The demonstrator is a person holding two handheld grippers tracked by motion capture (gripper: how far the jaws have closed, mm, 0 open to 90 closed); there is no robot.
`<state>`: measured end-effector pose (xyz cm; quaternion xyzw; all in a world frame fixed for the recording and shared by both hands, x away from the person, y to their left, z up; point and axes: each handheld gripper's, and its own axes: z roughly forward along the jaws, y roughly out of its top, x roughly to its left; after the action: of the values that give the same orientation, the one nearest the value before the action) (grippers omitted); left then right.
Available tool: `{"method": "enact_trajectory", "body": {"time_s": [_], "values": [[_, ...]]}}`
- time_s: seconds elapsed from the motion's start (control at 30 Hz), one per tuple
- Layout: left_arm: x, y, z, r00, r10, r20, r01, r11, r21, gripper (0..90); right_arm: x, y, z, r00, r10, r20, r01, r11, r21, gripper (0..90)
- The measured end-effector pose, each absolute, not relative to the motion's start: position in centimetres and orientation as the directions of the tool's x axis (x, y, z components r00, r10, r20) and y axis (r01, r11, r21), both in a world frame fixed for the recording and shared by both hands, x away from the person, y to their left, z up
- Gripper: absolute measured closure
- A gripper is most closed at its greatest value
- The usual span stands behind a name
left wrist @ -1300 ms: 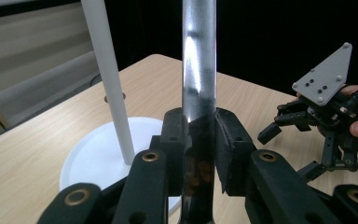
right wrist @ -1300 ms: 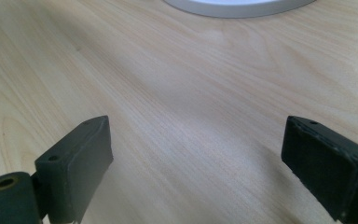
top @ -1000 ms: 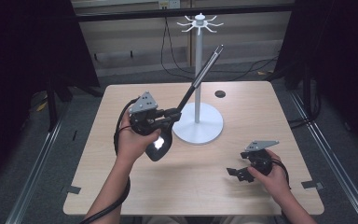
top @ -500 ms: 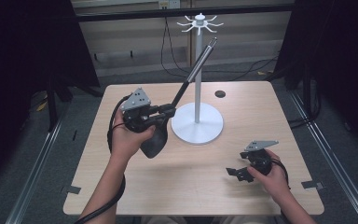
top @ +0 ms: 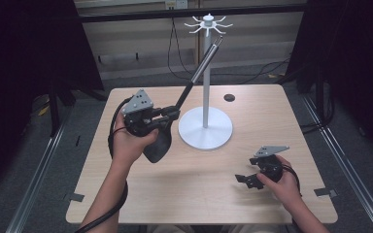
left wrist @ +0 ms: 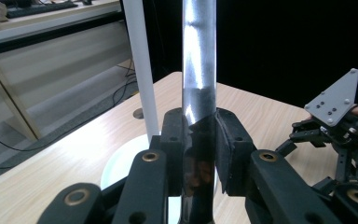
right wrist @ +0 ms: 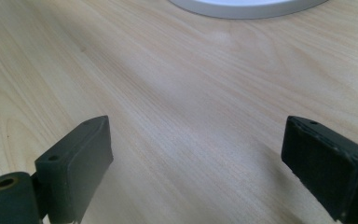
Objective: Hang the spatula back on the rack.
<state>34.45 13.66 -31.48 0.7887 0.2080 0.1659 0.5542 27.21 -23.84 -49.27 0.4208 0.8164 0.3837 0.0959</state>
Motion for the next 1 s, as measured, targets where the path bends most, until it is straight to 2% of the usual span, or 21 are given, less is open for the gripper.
{"method": "enact_trajectory", "body": {"time_s": [0.67,1.0], "values": [[34.3,15.0,-31.0,0.83,0.555,0.046,0.131,-0.275,0.953,75.2,27.3,-23.3,-49.5,-0.64,0.75,0.17,0.614,0.366,0.699,8.4],[34.9,14.5,-31.9,0.818,0.572,0.053,0.137,-0.283,0.949,75.2,27.3,-23.4,-49.3,-0.641,0.747,0.176,0.612,0.359,0.705,8.4]]}}
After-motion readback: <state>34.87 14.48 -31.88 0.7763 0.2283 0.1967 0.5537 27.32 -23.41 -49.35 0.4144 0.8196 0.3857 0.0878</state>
